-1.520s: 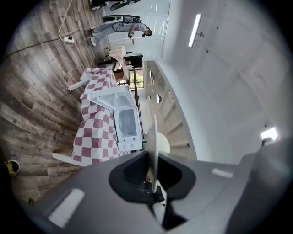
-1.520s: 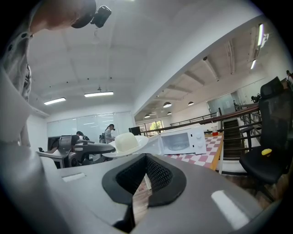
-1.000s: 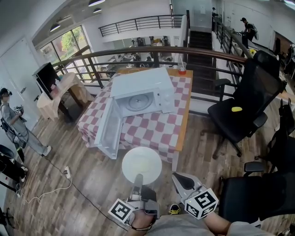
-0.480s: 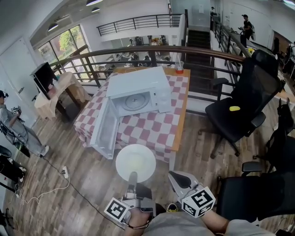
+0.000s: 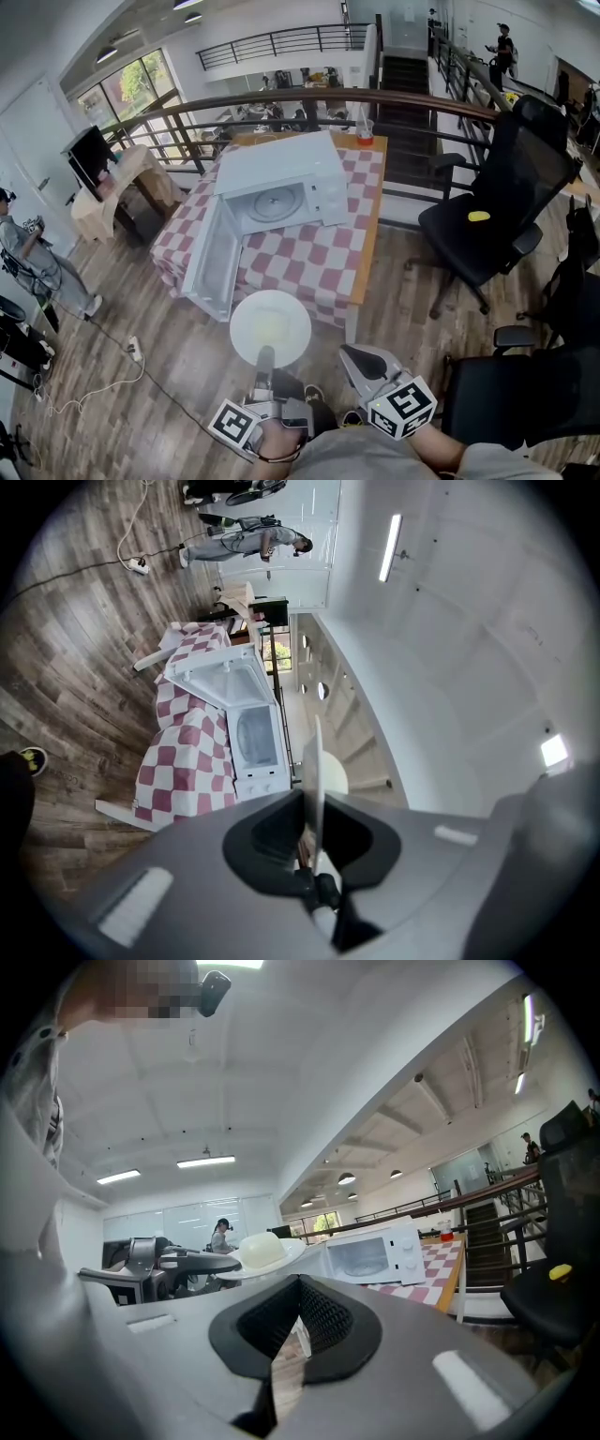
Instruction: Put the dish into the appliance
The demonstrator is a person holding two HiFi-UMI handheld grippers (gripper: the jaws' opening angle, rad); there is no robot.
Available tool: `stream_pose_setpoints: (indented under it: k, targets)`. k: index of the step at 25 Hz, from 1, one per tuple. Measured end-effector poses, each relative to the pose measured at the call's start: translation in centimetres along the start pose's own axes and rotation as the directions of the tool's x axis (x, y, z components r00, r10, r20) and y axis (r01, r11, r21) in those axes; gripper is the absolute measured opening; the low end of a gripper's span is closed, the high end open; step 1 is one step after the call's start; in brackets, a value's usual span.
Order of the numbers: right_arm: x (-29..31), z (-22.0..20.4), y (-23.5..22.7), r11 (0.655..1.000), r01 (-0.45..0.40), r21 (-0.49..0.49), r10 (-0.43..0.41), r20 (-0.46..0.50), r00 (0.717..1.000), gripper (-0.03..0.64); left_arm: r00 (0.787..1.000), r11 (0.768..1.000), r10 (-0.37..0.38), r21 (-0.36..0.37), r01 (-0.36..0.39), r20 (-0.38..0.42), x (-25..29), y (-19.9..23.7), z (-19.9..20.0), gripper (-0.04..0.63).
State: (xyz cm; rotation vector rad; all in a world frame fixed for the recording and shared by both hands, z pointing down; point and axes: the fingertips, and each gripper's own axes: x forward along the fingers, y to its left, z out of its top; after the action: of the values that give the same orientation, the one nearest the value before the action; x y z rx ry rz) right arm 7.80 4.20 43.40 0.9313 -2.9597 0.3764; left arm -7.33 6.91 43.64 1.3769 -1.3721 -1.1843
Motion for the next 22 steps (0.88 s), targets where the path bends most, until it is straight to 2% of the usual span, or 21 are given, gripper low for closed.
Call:
stream_pose_setpoints:
  k: [8,22]
  targets:
    - [1.5,-0.3,-0.6,1.000,0.001,0.000,-0.001,-0.006,1.000,0.000,1.000,1.000,-0.006,-0.009,0.006,-0.010,1.6,0.4,0.4,0.028]
    - [7.8,-0.1,-3.6,1.000,-0.012,-0.002,0.012,-0.042,0.999,0.000,0.999,0.999,0.031,-0.018,-0.031,-0.009,7.6,2.9,3.0,0.028]
